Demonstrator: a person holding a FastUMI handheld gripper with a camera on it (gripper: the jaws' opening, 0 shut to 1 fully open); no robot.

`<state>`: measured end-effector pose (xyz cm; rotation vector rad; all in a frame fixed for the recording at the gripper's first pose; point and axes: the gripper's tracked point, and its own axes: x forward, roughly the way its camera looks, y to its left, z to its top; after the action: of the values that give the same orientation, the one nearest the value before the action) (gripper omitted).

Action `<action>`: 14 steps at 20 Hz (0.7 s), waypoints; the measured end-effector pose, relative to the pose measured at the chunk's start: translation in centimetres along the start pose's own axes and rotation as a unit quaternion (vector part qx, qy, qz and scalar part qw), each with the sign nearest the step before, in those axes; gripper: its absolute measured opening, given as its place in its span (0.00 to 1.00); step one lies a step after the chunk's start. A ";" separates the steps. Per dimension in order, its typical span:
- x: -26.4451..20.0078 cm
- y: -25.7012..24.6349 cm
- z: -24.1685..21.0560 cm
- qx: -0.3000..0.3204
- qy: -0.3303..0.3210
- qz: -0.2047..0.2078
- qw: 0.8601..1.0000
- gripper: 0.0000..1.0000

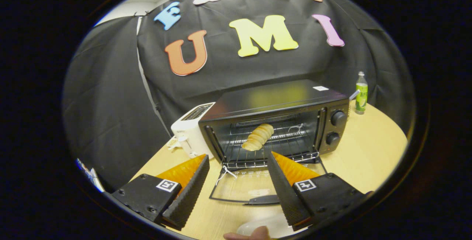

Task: Open the toaster oven, put the food inside, and close the toaster oven door.

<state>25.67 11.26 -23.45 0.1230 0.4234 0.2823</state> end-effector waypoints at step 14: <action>-2.3 -4.9 -11.2 -0.013 0.160 -0.050 0.986 1.00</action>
<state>20.11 6.56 -33.54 0.0304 0.7423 0.2092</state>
